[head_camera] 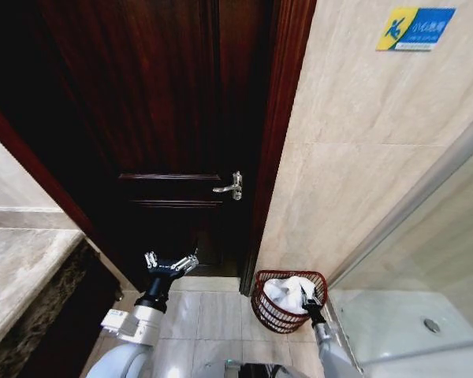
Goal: Discard the used towel into the hamper.
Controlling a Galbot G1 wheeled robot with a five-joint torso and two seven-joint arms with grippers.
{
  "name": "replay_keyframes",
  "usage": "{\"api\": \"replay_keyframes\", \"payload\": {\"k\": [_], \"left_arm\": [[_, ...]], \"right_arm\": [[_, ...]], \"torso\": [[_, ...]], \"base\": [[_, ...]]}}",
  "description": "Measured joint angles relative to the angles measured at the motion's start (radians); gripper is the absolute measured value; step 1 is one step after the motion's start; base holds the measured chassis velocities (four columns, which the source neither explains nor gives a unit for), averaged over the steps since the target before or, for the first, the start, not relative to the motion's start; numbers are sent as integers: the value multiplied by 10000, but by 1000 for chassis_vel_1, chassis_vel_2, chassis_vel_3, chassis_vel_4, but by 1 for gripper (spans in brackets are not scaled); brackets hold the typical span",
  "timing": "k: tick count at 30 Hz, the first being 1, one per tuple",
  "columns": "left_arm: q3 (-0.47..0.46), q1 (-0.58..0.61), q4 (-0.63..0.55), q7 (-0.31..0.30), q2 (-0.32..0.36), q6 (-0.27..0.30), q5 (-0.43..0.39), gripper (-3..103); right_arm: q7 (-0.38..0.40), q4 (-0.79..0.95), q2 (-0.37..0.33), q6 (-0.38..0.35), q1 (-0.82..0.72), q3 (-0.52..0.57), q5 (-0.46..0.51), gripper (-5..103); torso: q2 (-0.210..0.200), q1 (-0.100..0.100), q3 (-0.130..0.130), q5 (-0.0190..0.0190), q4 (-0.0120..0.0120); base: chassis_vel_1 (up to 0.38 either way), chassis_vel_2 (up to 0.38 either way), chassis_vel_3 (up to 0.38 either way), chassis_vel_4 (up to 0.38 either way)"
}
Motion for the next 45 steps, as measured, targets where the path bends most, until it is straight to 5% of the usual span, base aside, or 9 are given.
{"api": "replay_keyframes", "payload": {"k": [7, 19, 27, 45], "left_arm": [[0, 0, 0, 0, 0, 0, 0, 100], [0, 0, 0, 0, 0, 1, 0, 100], [1, -2, 0, 0, -1, 1, -1, 100], [0, 0, 0, 0, 0, 1, 0, 100]], "right_arm": [[610, -118, 30, -1145, 201, 172, -1459, 8], [577, -105, 70, -2429, 300, 150, -1655, 8], [1169, -329, 87, -3749, 329, 297, -2776, 8], [1750, -1912, 288, -4986, 1573, 520, -4604, 8]], "torso": [[0, -1, 0, 0, -1], [1, -6, -1, -1, -1], [-6, 11, 4, 0, 0], [0, -1, 0, 1, -1]], "base": [[0, 0, 0, 0], [-31, 25, 39, -22], [-130, 102, 151, -110], [4, -2, -7, 2]]}}
